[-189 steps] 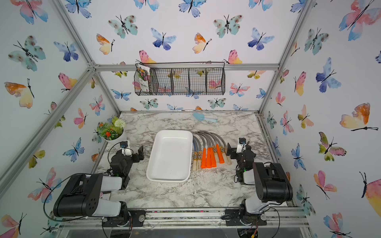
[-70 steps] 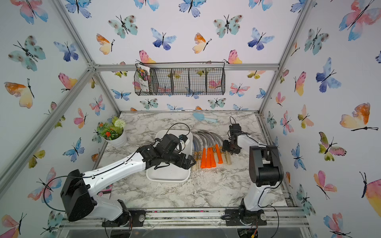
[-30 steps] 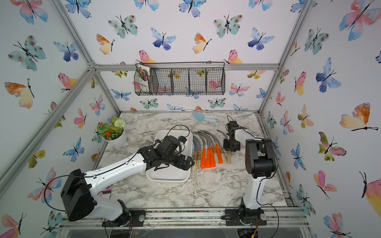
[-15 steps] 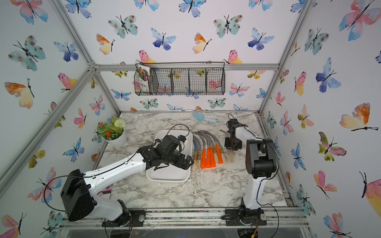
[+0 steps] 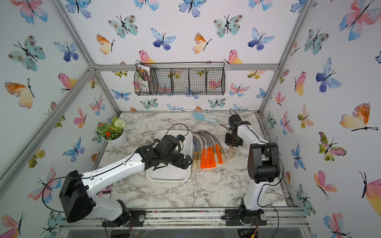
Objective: Put small sickles into storage boxes
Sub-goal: Pick up the sickle at the center of the board, then place the sickle in the storage box.
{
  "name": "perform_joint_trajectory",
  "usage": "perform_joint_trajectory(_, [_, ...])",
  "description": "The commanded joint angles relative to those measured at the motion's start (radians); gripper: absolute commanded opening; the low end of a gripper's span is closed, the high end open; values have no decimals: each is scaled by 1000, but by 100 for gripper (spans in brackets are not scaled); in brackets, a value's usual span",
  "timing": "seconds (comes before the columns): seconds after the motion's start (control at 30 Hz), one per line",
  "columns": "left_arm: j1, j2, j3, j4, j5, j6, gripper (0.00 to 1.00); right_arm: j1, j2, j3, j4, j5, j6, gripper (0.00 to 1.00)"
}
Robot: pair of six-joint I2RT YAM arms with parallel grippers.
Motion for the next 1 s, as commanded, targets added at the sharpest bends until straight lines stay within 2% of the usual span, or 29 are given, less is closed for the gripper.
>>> perform_joint_trajectory(0.0, [7, -41, 25, -33, -28, 5, 98, 36, -37, 47, -57, -24, 27, 1])
perform_joint_trajectory(0.47, [16, -134, 11, -105, -95, -16, 98, 232, -44, 199, -157, -63, 133, 1])
perform_joint_trajectory(0.97, [33, -342, -97, -155, -194, -70, 98, 463, -4, 272, -161, -149, 330, 1])
